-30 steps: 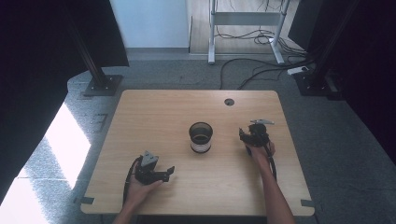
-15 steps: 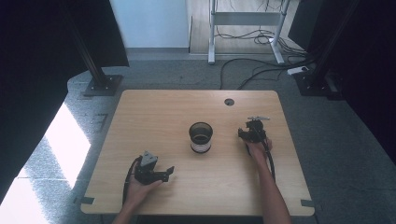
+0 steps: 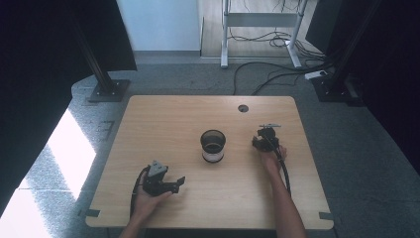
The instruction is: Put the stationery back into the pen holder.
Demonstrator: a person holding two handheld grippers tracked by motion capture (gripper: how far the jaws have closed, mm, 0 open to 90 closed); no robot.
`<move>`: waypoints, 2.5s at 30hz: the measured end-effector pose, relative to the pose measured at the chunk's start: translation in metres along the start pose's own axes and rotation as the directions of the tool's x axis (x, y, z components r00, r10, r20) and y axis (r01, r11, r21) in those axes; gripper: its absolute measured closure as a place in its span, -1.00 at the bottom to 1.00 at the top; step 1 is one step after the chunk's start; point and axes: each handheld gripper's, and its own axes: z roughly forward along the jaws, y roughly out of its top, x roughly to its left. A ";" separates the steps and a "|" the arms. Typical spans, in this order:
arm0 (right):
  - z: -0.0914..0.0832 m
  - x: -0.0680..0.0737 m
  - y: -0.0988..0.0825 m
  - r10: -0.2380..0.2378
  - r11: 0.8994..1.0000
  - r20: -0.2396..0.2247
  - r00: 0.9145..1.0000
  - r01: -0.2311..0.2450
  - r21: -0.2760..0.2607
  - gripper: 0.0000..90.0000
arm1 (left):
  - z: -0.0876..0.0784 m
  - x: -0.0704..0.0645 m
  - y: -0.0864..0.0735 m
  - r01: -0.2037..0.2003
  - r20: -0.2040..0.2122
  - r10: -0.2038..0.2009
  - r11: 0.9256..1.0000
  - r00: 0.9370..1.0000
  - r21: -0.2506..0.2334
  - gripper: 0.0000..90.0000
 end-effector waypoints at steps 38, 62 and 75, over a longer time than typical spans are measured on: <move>-0.107 -0.018 0.011 0.042 0.914 -0.293 0.955 -0.155 -0.375 0.76 | 0.000 -0.003 -0.001 -0.010 -0.011 0.010 1.000 1.000 -0.001 -0.64; -0.169 0.037 0.048 -0.110 0.831 -0.378 0.919 -0.123 -0.542 0.76 | 0.000 -0.003 -0.002 -0.011 -0.007 0.011 1.000 1.000 0.001 -0.64; -0.166 0.068 0.061 -0.156 0.825 -0.385 0.910 -0.094 -0.557 0.76 | 0.001 -0.003 -0.002 -0.014 -0.002 0.014 1.000 1.000 0.006 -0.64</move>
